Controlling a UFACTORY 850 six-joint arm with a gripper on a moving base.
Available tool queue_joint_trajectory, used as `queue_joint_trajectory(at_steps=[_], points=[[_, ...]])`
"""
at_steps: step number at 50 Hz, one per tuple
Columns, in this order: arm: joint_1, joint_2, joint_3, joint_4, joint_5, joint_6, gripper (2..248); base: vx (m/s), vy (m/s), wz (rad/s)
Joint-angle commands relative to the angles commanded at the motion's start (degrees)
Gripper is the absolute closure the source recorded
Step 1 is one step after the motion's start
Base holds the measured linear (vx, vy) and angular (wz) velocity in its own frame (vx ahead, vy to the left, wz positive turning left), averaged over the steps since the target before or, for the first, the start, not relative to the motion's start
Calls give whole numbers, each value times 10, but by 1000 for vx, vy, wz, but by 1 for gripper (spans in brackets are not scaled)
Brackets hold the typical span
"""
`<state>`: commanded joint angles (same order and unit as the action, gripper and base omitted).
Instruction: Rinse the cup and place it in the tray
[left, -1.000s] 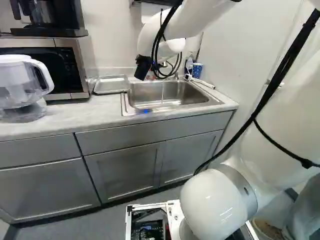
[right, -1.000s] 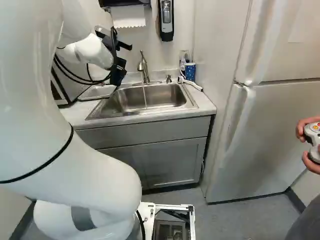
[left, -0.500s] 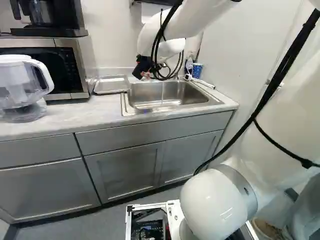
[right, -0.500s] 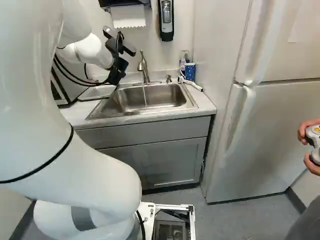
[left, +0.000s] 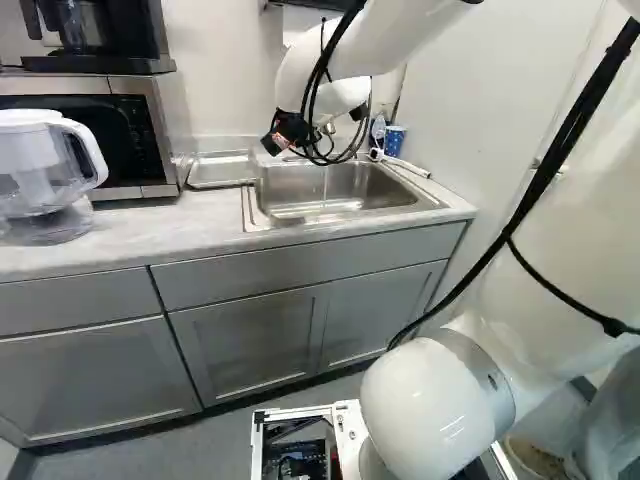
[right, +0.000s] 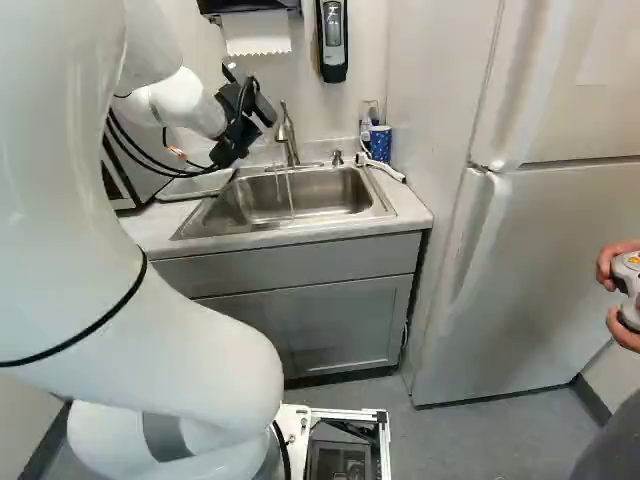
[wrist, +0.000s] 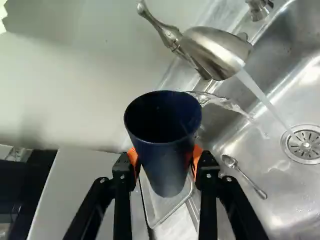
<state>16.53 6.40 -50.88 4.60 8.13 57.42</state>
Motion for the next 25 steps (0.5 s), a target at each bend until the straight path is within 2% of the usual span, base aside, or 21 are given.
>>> queue_joint_trajectory(at_steps=[25], points=[[0,0,0,0,0,151,129,0,0,0]])
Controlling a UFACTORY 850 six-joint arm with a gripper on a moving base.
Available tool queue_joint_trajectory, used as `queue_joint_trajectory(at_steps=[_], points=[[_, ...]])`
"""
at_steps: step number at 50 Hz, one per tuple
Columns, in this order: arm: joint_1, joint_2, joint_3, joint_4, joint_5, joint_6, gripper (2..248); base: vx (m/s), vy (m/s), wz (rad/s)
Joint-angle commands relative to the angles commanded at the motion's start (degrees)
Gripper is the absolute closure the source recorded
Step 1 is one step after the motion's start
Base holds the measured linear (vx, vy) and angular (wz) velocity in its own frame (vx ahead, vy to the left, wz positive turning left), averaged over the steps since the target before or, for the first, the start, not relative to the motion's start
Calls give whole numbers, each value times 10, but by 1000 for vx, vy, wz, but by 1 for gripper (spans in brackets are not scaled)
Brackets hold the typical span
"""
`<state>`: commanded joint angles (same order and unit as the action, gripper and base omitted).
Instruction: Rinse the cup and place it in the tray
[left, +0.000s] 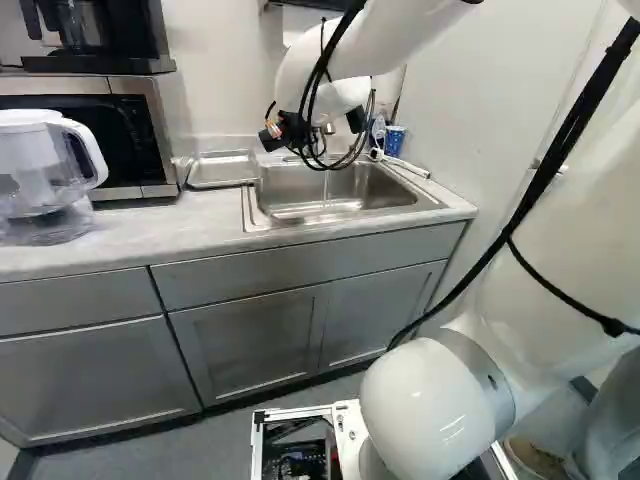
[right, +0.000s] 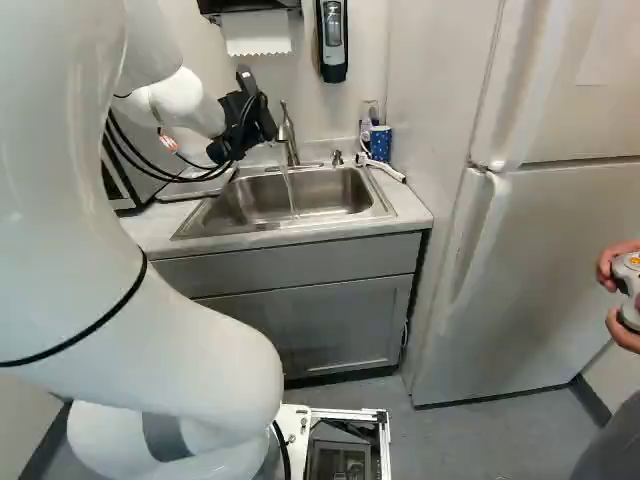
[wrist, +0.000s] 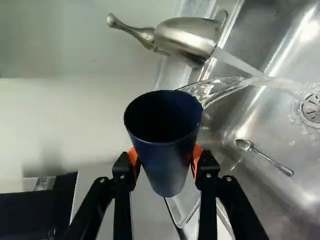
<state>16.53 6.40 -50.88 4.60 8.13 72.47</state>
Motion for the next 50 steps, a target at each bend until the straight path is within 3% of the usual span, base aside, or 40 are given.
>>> queue_joint_trajectory(at_steps=[50], points=[[0,0,0,0,0,301,129,0,0,0]])
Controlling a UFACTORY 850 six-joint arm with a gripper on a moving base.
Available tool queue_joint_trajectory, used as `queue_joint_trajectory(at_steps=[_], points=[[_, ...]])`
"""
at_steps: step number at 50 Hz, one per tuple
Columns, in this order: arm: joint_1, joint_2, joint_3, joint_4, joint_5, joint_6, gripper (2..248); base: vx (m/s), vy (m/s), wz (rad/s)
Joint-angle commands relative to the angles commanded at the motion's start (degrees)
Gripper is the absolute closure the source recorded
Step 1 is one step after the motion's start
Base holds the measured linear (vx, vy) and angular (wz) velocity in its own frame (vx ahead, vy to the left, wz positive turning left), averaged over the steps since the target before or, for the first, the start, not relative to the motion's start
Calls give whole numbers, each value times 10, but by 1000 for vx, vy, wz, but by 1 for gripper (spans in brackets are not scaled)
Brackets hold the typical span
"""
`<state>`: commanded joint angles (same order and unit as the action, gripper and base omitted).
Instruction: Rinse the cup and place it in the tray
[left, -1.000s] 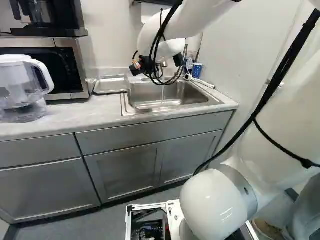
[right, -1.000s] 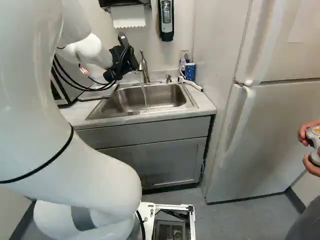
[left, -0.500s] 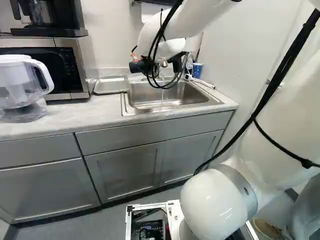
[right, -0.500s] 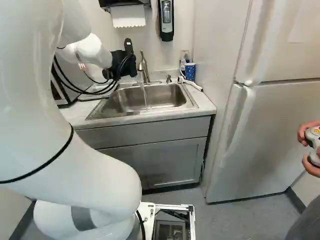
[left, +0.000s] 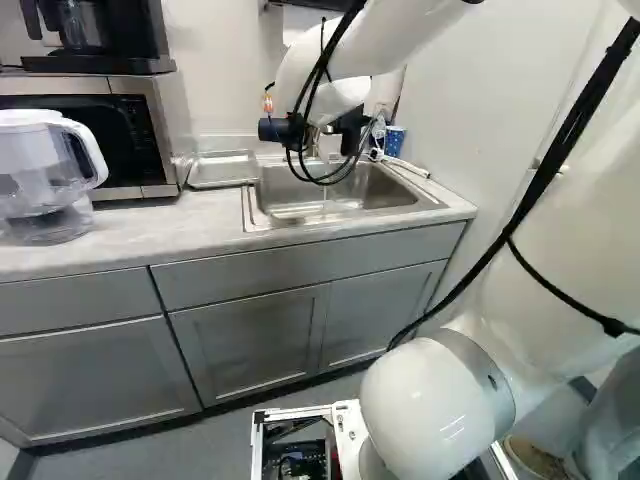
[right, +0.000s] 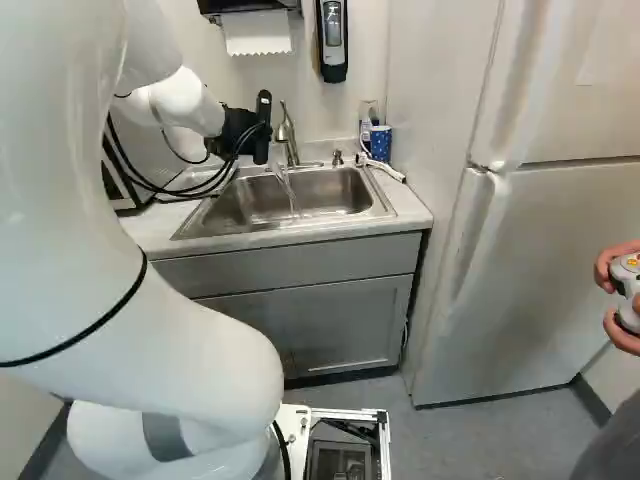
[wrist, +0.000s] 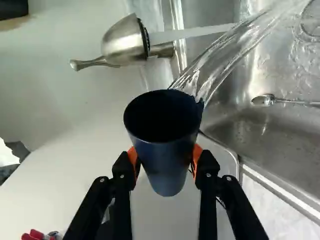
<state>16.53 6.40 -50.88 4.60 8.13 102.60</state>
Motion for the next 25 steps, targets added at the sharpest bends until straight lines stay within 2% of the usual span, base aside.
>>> queue_joint_trajectory(at_steps=[20,25], points=[[0,0,0,0,0,120,129,0,0,0],[0,0,0,0,0,120,129,0,0,0]])
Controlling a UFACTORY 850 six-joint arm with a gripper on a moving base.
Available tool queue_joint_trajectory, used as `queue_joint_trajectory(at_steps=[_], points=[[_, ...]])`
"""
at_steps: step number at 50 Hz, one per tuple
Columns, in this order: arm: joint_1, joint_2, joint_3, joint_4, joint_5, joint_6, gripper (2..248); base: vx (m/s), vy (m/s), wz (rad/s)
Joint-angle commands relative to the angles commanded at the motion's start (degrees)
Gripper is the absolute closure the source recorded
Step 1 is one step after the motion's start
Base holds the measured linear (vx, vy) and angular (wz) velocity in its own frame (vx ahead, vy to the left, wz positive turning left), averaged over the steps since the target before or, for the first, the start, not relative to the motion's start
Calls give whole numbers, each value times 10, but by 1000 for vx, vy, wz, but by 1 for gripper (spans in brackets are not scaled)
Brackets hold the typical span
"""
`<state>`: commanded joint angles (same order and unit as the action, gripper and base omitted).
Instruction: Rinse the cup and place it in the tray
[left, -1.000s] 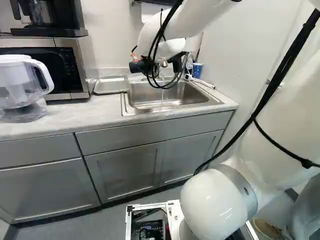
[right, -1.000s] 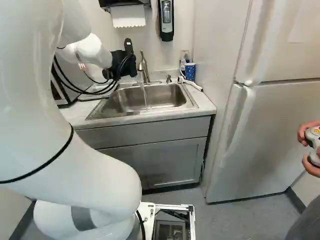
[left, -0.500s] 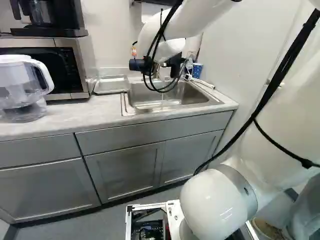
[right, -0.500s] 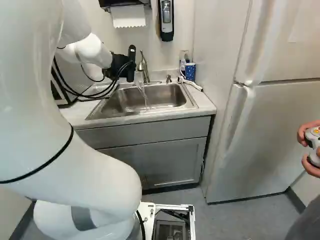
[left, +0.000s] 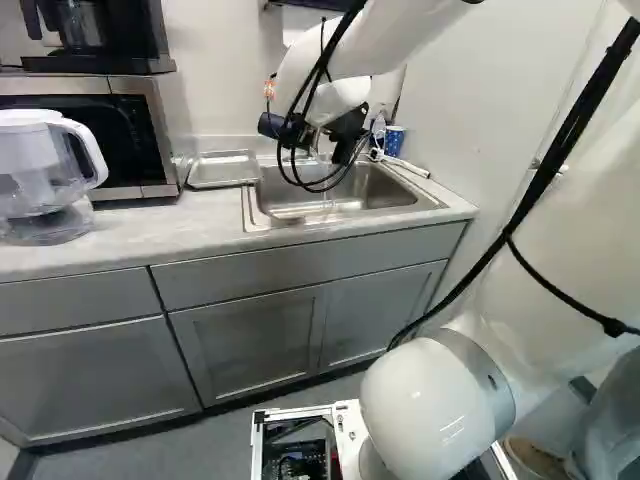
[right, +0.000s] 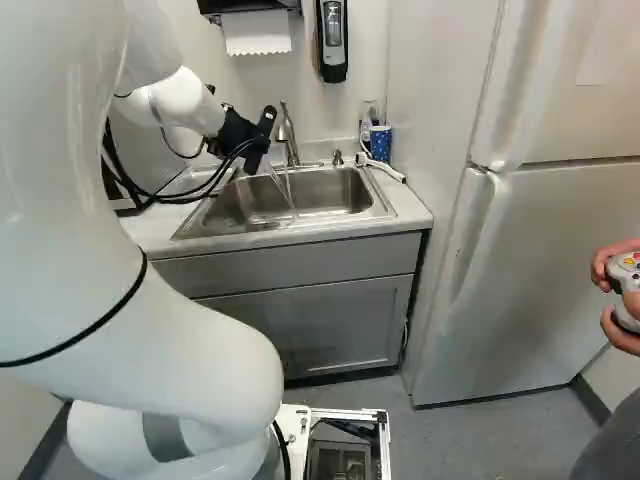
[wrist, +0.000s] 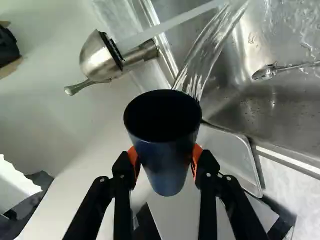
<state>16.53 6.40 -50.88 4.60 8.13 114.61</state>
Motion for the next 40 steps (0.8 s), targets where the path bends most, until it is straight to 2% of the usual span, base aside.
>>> queue_joint_trajectory(at_steps=[25,31,40], points=[[0,0,0,0,0,-1,129,0,0,0],[0,0,0,0,0,-23,129,0,0,0],[0,0,0,0,0,-73,129,0,0,0]])
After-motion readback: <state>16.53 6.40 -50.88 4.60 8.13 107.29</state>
